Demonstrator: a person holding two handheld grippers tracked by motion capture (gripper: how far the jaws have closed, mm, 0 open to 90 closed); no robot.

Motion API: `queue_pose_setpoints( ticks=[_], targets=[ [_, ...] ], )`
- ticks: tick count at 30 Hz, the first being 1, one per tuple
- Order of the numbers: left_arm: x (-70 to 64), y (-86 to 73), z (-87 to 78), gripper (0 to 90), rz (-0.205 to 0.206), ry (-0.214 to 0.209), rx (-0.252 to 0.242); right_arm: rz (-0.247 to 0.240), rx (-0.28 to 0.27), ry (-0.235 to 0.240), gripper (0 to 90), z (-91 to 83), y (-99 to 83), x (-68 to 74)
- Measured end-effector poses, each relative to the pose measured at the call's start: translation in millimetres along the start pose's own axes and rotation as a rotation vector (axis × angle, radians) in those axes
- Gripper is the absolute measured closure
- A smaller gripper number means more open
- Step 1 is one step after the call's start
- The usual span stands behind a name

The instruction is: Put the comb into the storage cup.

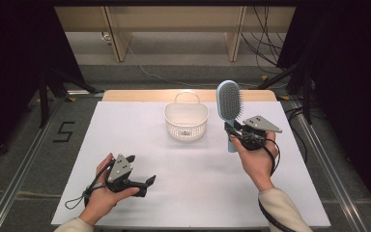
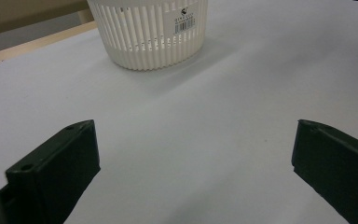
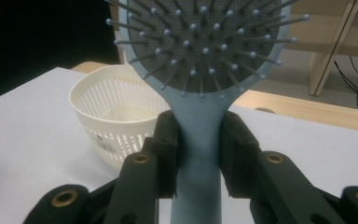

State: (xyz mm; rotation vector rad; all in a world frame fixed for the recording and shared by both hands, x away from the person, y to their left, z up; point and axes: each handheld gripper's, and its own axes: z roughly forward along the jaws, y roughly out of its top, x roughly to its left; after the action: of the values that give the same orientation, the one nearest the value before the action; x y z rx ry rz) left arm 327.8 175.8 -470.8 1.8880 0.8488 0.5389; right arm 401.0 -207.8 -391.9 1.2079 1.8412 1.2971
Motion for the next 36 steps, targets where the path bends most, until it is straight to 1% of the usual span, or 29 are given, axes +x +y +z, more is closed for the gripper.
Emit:
queue_pose_setpoints(
  ticks=[4,27,36],
  targets=[
    [-0.3,0.0,-0.1,0.2,0.001,0.000,0.000,0.003,-0.006,-0.005,70.6,0.6,0.7,-0.6],
    [-0.2,0.4,-0.1,0.2,-0.001,-0.001,-0.004,0.000,-0.018,0.001,70.5,5.8,4.1,1.3],
    [-0.8,0.4,0.1,0.2,0.002,0.001,-0.001,0.001,-0.031,0.008,70.5,6.7,8.1,5.8]
  ],
)
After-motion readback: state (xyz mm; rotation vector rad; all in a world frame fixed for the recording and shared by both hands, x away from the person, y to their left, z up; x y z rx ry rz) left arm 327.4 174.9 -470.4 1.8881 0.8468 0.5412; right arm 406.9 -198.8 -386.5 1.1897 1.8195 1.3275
